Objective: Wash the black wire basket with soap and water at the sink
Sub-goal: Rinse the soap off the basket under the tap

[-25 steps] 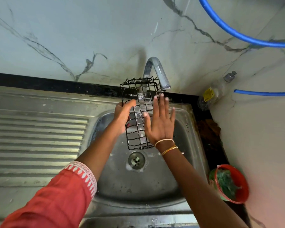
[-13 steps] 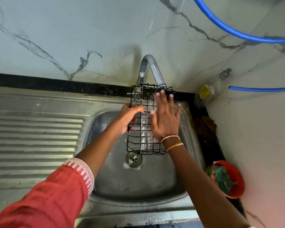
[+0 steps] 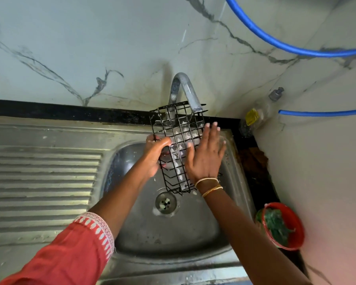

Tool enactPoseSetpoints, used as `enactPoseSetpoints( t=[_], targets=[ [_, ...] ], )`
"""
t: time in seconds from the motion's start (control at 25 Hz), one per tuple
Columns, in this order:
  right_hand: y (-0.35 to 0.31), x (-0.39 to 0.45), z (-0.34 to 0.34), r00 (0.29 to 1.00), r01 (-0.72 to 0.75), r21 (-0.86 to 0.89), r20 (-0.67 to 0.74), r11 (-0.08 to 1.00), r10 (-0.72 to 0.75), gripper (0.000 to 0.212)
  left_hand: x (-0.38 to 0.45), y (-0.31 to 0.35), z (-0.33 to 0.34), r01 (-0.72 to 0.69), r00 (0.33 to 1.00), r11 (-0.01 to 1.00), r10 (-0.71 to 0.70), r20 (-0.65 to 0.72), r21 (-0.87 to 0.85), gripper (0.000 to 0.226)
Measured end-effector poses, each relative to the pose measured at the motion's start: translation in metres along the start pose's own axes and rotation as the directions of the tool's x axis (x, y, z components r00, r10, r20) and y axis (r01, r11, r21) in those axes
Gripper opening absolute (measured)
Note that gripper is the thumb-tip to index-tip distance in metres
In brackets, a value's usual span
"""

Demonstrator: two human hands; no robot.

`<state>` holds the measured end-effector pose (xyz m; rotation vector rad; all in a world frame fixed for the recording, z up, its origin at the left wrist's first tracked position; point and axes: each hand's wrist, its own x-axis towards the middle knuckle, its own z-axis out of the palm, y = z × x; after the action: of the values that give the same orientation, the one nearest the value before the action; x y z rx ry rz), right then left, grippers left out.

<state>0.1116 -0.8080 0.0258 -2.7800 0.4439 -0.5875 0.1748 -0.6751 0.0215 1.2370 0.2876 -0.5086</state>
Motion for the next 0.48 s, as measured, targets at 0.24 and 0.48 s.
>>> enactPoseSetpoints(
  t=[0.24,0.48],
  targets=[
    [0.013,-0.001,0.005,0.976,0.209,-0.046,0.063,0.977,-0.206,0.058,-0.013,-0.002,0.006,0.082,0.996,0.977,-0.086,-0.01,-0.197,0.005],
    [-0.042,0.0,0.004,0.907,0.39,0.013,0.169,0.921,-0.386,0.065,-0.022,-0.005,0.016,0.137,0.988,0.944,-0.108,0.109,-0.299,0.016]
  ],
)
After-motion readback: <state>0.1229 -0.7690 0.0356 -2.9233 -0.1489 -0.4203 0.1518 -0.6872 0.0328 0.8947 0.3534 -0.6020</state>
